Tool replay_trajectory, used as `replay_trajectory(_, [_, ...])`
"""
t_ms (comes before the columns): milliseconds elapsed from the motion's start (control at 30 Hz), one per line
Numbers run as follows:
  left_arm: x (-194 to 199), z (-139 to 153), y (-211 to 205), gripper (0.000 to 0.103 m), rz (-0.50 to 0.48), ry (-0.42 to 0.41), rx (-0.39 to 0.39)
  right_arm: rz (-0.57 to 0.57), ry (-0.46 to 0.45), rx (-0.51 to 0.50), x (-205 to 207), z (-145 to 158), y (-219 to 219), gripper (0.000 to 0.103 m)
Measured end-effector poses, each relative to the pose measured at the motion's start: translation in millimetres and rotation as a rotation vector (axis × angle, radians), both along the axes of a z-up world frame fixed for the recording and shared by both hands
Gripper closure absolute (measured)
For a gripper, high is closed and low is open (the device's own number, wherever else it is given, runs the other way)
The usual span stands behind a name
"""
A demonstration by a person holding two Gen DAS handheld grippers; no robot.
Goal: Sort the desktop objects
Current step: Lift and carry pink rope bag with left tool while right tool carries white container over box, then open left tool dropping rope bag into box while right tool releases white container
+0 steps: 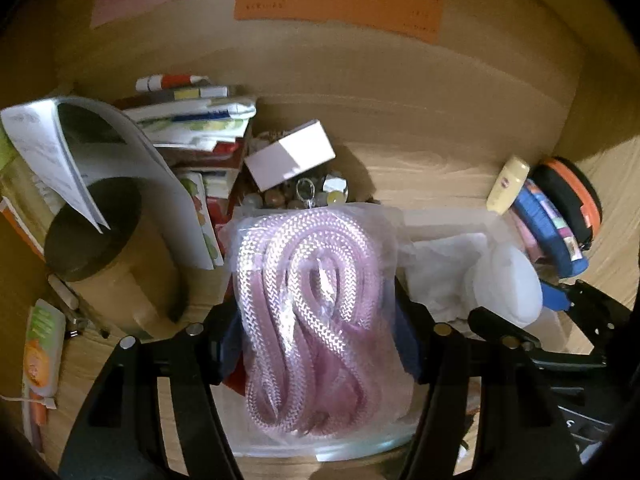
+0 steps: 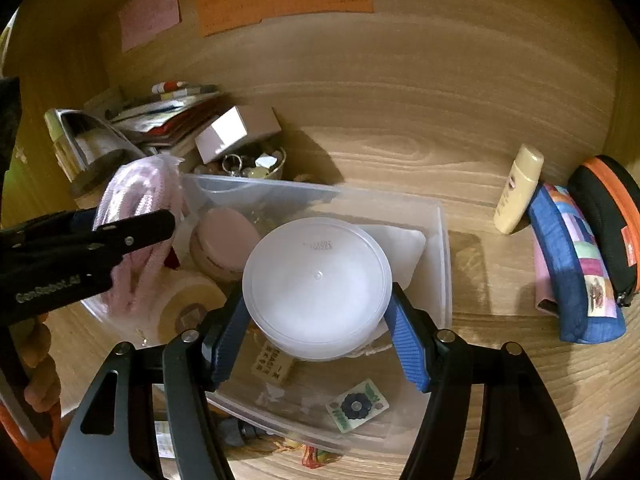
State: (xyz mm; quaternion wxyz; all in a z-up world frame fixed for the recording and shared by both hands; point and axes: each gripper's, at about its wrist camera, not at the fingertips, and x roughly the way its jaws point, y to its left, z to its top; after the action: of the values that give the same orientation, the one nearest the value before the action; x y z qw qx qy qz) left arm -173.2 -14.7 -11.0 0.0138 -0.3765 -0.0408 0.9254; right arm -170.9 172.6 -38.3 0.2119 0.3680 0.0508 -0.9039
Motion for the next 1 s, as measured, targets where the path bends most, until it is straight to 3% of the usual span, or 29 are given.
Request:
replay_trajectory(167, [-3.8,-6.0,2.7,0.036,-0.019,-0.04,-0.023,-0.012,0.0,0.028,-0.2,-2.4,-2.0,0.04])
replay_trajectory(300, [-1.9,-4.2,5.9,0.022,-0.043,-0.056,-0.01,-0.008,-0.011,0.04,-1.2,-5.0,-4.3,0.04])
replay_trajectory(633, [9.5,13.2,6.5,0.015,-0.038,-0.012,0.023,-0.002,0.016,0.085,3.7,-5.2,-11.6,0.037])
replay_trajectory(700, [13.6,17.2,8.2,0.01,-0.033,0.007,0.007,0.005,0.027,0.088,5.1,-3.8,-12.4,0.035])
replay_trajectory(1000, [33.4,29.3,17.5,0.01,-0.024,0.041,-0.062,0.063,0.038,0.053,11.7,6.1,-14.1,0.026])
